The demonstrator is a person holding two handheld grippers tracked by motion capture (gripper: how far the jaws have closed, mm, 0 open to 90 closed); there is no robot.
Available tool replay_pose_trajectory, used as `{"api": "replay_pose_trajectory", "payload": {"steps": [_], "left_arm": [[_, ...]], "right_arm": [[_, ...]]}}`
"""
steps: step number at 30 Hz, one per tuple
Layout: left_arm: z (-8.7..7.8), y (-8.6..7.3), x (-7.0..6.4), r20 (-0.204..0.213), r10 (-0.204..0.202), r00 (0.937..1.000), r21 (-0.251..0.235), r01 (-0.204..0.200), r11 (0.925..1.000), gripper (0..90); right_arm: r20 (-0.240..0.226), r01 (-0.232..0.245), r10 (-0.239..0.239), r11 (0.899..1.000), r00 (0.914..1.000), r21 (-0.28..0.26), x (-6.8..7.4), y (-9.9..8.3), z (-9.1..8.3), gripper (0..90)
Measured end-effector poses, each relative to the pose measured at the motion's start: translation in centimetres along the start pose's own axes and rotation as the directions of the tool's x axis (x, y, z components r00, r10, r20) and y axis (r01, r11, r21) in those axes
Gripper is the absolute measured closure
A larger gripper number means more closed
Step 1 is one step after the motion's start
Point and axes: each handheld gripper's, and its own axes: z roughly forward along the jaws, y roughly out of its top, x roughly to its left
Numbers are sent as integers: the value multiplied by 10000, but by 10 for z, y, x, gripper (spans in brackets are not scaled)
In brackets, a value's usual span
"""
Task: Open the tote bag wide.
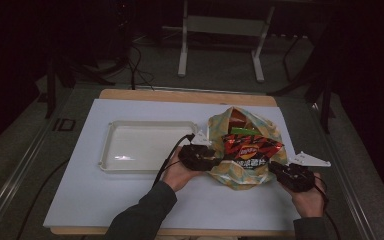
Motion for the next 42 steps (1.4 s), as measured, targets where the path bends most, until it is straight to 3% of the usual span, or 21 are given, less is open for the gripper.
{"api": "replay_pose_trajectory", "payload": {"steps": [7, 9, 13, 15, 23, 25, 28, 31, 34, 38, 42], "left_arm": [[17, -4, -1, -535, 146, 9985, 690, -109, 9976, 562], [19, -4, 2, -864, -31, 9963, 712, 92, 9974, 562], [17, -2, 10, -1402, -718, 9875, 348, 774, 9964, 539], [16, 0, 12, -1547, -872, 9841, 163, 908, 9957, 512], [2, 13, 10, -1562, -1018, 9825, -802, 901, 9927, 443], [2, 16, 9, -1452, -858, 9857, -747, 756, 9943, 429], [7, 19, 4, -1737, -525, 9834, -571, 431, 9974, 371], [12, 21, 3, -1875, -579, 9806, -464, 500, 9977, 288], [19, 21, 2, -2225, -815, 9715, -338, 759, 9965, 256], [26, 22, 3, -2712, -933, 9580, -290, 888, 9956, 272], [29, 22, 5, -2570, -981, 9614, -208, 959, 9952, 470]], "right_arm": [[78, -80, 78, 9998, 9999, 206, -1, -1, 7, 709], [89, -150, 148, 9997, 9999, 210, -2, -1, 8, 705], [216, -164, 158, 9995, 9996, 284, -3, -2, 11, 702], [290, -242, 232, 9991, 9993, 334, -4, -3, 12, 702], [241, -224, 217, 9994, 9995, 279, -3, -5, 12, 700], [200, -223, 218, 9995, 9996, 231, -3, -4, 12, 697], [126, -211, 209, 9997, 9997, 159, -1, -4, 13, 692], [91, -183, 181, 9997, 9998, 168, 0, -4, 13, 692], [75, -182, 181, 9997, 9998, 154, 0, -4, 13, 689], [50, -170, 169, 9998, 9998, 120, 0, -4, 12, 687], [38, -151, 151, 9998, 9999, 107, -1, -4, 12, 671]]}}
